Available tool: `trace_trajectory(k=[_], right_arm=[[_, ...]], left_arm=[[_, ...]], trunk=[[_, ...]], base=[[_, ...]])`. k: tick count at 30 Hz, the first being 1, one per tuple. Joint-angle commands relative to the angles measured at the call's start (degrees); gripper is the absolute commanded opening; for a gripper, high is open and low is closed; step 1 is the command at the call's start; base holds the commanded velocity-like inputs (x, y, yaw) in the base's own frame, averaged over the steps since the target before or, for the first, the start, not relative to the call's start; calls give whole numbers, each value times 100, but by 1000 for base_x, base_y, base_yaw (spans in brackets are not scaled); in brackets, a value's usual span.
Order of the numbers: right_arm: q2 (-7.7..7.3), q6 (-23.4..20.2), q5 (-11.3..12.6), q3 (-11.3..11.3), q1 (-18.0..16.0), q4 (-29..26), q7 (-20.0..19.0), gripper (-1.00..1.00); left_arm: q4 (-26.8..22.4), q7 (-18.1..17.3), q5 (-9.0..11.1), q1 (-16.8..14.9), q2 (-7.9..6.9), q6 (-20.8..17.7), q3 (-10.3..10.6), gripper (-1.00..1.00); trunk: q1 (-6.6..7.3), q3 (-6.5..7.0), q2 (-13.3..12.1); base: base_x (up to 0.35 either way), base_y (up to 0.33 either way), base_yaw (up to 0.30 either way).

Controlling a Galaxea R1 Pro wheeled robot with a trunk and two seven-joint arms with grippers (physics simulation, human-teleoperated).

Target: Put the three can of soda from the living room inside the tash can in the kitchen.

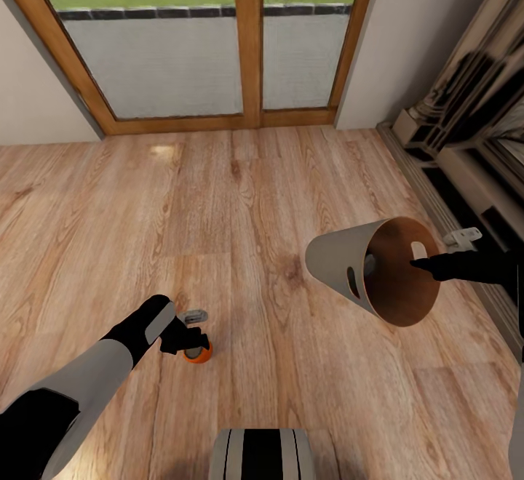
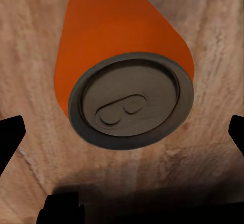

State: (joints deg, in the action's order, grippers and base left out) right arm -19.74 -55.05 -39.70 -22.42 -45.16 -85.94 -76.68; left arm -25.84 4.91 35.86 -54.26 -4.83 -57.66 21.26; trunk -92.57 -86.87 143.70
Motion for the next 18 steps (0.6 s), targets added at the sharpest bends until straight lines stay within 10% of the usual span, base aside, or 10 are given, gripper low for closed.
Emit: trace_trajectory(k=[1, 18], right_arm=[[2, -50, 47, 1, -2, -1, -31, -100], [3, -50, 52, 6, 5, -1, -33, -100]], left_arm=[[0, 0, 0, 1, 0, 0, 0, 100], [0, 3, 0, 1, 0, 0, 1, 100]], trunk=[[1, 0, 0], [-20, -177, 11]], base=[[0, 0, 0], [0, 0, 0]])
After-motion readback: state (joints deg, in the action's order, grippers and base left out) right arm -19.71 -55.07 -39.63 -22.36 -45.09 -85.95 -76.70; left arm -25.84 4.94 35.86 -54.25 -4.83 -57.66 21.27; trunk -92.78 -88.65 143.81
